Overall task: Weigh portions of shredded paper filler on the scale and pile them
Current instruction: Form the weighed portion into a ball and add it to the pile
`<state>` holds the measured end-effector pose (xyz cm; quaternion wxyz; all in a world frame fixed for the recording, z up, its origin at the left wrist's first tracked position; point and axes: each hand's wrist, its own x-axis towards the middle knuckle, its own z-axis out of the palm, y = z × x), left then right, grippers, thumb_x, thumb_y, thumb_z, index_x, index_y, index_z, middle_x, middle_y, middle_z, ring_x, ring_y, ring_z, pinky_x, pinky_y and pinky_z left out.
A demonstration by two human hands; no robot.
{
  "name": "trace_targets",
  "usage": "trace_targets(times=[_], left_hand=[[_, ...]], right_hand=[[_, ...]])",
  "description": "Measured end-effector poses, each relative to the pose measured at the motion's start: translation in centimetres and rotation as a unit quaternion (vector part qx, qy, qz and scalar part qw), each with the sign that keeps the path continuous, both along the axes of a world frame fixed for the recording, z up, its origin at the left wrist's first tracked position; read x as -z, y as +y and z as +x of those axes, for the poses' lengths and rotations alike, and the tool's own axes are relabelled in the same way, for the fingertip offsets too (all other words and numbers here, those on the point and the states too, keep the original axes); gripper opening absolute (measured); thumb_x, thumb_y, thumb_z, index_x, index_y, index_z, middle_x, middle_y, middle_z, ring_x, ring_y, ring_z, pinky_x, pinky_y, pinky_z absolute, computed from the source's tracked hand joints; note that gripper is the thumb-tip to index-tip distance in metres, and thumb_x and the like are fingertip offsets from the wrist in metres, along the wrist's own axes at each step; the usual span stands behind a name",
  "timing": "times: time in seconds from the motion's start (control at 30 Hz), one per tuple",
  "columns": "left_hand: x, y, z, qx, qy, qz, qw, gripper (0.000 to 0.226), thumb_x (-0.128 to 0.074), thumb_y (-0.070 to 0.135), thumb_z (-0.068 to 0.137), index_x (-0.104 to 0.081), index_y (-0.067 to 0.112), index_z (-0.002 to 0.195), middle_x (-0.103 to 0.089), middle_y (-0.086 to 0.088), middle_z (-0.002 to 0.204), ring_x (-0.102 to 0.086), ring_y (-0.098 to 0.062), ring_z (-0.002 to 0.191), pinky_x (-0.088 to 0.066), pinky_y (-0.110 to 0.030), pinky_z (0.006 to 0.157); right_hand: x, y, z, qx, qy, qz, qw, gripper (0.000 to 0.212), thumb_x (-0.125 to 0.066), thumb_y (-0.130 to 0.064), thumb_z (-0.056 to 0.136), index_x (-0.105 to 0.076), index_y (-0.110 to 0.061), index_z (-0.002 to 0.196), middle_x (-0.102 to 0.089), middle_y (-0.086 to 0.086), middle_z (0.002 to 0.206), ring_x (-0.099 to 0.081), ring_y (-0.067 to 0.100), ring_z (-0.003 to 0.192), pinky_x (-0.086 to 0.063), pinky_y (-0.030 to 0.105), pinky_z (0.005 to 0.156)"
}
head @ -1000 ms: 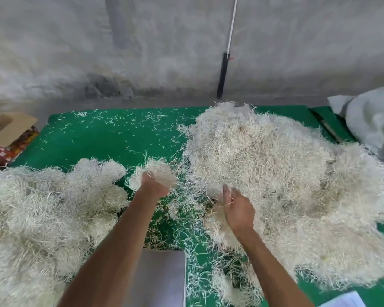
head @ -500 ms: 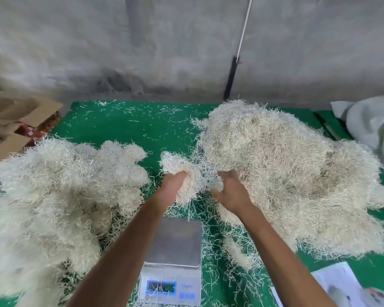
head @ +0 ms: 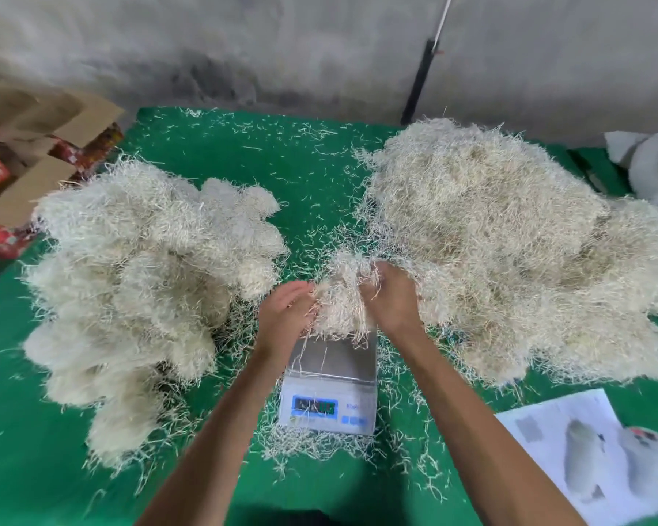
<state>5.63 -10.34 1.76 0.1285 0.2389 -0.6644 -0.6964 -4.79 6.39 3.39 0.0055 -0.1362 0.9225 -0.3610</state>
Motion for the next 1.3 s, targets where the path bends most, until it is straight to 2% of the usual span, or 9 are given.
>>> trace_targets(times=[0.1,0.23,0.33,0.67,0.8,0.93,1.03,1.13,1.3], left_hand=[[1.5,-1.5,1.8,-0.138,0.014,0.01,0.99,0.011,-0.062,0.006,0.094,-0.069,0.007,0.102,-0.073,-0.014,0.102,-0.076,-0.023,0.087,-0.063,-0.038,0.07],[4.9,-3.6,4.0,-0.103,-0.1,-0.005,0.99,0.01,-0.058,0.012,0.094,-0.064,0.005,0.091,-0.069,-0.015,0.089,-0.072,-0.026,0.086,-0.064,-0.043,0.071],[6.8,-4.1,5.6,-0.01,-0.185,0.063,0.981,0.013,-0.062,0.019,0.097,-0.067,0.015,0.109,-0.07,-0.008,0.108,-0.071,-0.021,0.098,-0.062,-0.03,0.072],[6.3,-2.8,6.0,0.012,-0.134,0.073,0.988,0.015,-0.062,0.021,0.098,-0.068,0.024,0.111,-0.07,0.0,0.115,-0.069,-0.016,0.104,-0.06,-0.023,0.072],[5.9,-0.9,3.6,0.097,-0.113,0.008,0.989,0.039,-0.061,0.034,0.098,-0.053,0.046,0.134,-0.051,0.016,0.138,-0.054,-0.008,0.121,-0.048,-0.037,0.101],[5.5,1.0,-0.3,0.179,-0.141,-0.048,0.973,0.072,-0.062,0.037,0.097,-0.02,0.038,0.156,-0.028,0.005,0.161,-0.038,-0.018,0.14,-0.032,-0.042,0.114],[5.7,0.8,-1.5,0.179,-0.166,-0.108,0.964,0.071,-0.073,0.035,0.09,-0.037,0.022,0.15,-0.051,-0.008,0.144,-0.056,-0.019,0.117,-0.05,-0.031,0.094],[5.8,-0.4,-0.7,0.115,-0.145,-0.14,0.973,0.055,-0.078,0.041,0.084,-0.058,0.021,0.131,-0.062,0.008,0.111,-0.06,-0.007,0.097,-0.038,-0.011,0.067],[5.7,-0.8,1.2,0.112,-0.153,-0.142,0.971,0.057,-0.077,0.048,0.083,-0.056,0.022,0.129,-0.059,0.005,0.118,-0.058,-0.009,0.095,-0.043,-0.018,0.073]], right_hand=[[1.4,-0.4,-0.1,0.033,-0.051,-0.028,0.998,0.044,-0.063,-0.02,0.102,-0.055,-0.005,0.143,-0.068,0.0,0.105,-0.062,0.008,0.061,-0.062,0.032,0.073],[4.2,0.3,0.7,-0.022,-0.275,0.027,0.961,0.022,-0.057,-0.03,0.105,-0.056,-0.01,0.114,-0.055,0.003,0.101,-0.064,0.016,0.082,-0.061,0.037,0.08],[6.0,1.2,1.2,-0.003,-0.229,0.125,0.965,0.012,-0.061,-0.014,0.099,-0.051,-0.007,0.098,-0.061,0.005,0.091,-0.06,0.016,0.076,-0.058,0.035,0.075],[5.4,4.0,3.2,0.15,-0.114,-0.135,0.973,0.072,-0.021,-0.062,0.107,-0.057,-0.008,0.14,-0.067,0.015,0.129,-0.066,0.027,0.112,-0.054,0.038,0.09],[6.7,2.4,4.7,0.078,-0.123,-0.097,0.985,0.083,-0.045,-0.075,0.095,-0.046,-0.01,0.147,-0.06,0.015,0.139,-0.066,0.028,0.111,-0.056,0.044,0.094],[8.5,1.3,5.0,0.053,-0.175,-0.051,0.982,0.071,-0.065,-0.037,0.101,-0.033,-0.005,0.155,-0.065,0.001,0.112,-0.062,0.008,0.073,-0.061,0.041,0.063],[9.3,1.6,4.5,0.046,-0.237,-0.1,0.965,0.051,-0.062,-0.017,0.102,-0.04,-0.006,0.147,-0.065,0.008,0.092,-0.069,0.018,0.07,-0.062,0.038,0.06],[9.4,1.5,4.0,0.054,-0.211,-0.153,0.964,0.046,-0.062,-0.012,0.101,-0.045,-0.014,0.144,-0.064,-0.003,0.1,-0.067,0.024,0.071,-0.062,0.045,0.069],[9.2,2.1,3.7,0.109,-0.111,-0.107,0.982,0.032,-0.057,-0.028,0.106,-0.06,-0.009,0.131,-0.07,0.004,0.096,-0.065,0.026,0.067,-0.061,0.047,0.062]])
